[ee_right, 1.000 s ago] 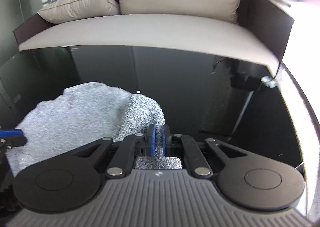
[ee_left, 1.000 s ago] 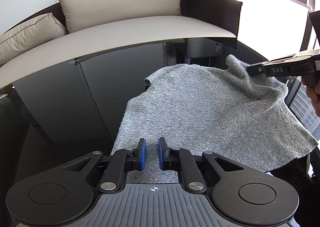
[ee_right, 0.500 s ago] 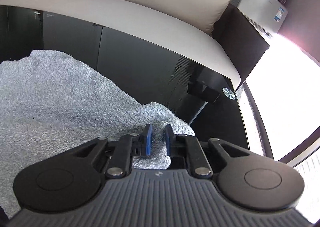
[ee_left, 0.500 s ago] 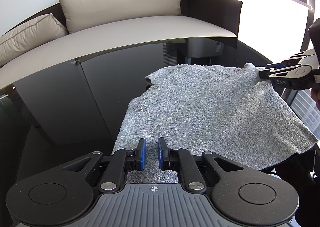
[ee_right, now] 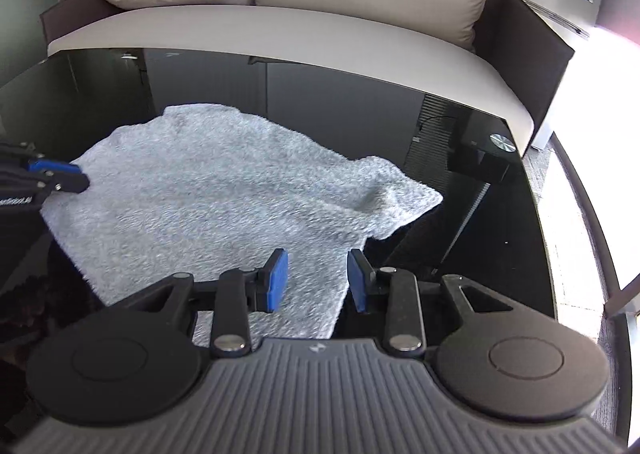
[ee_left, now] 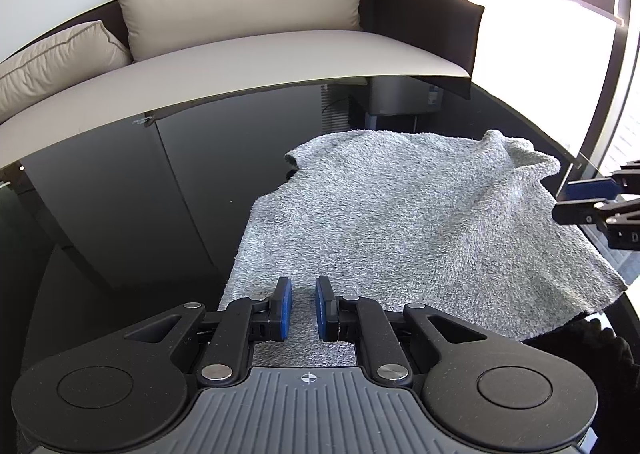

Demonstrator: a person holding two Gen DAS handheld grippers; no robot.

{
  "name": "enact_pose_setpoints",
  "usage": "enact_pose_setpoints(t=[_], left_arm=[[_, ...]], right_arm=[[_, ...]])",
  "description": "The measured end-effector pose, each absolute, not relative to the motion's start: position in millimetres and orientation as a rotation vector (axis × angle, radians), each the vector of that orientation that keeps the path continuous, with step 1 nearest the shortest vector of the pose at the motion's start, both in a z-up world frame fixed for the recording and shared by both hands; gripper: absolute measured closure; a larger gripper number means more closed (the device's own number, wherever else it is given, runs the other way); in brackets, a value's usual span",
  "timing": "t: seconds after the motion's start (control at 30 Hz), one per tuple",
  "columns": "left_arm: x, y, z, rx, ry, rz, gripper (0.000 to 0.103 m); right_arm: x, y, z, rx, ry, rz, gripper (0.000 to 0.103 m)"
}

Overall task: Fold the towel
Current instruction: 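Release the towel and smooth it flat with the right gripper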

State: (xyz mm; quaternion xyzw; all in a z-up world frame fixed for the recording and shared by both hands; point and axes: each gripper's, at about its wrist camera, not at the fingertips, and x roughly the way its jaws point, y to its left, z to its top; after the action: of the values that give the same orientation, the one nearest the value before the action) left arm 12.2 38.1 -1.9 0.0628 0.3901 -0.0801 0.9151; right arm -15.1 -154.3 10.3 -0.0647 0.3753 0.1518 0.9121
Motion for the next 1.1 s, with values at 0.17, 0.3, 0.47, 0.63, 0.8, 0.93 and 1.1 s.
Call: enact_pose_setpoints(t=[0.17,0.3,0.47,0.63,0.8,0.93,1.1], left_arm=[[8.2,38.1,-1.9,0.119,0.801,-0.163,0.091],[8.5,40.0,0.1,0.110,0.796,-0.156,0.091],[6.1,41.5,4.0,0.102,0.789,-0.158,0.091],[1.4,39.0,6.8,0.104,0.787,-0.172,0.091],[-4.0,31.9,7.6,0.111,0.792,-0.201,0.091],[-7.5,25.9,6.5,0.122,0.802,-0.225,0.091],[-14.3,21.6,1.1,0.140,0.822,-0.242,0.091]], right_arm=[[-19.9,-148.8,0.2,-0.091,0.825,0.369,0.068],[-26.6,-151.5,-0.2,-0.076,0.834,0.348,0.068],[-40.5,-167.0,3.0,-0.092,0.855,0.324,0.068],[-50.4,-177.7,4.0,-0.093,0.868,0.310,0.068],[-52.6,-188.6,4.8,-0.074,0.881,0.301,0.068],[-50.6,-193.1,6.2,-0.057,0.889,0.301,0.068],[-48.9,-197.2,8.8,-0.054,0.876,0.327,0.067]])
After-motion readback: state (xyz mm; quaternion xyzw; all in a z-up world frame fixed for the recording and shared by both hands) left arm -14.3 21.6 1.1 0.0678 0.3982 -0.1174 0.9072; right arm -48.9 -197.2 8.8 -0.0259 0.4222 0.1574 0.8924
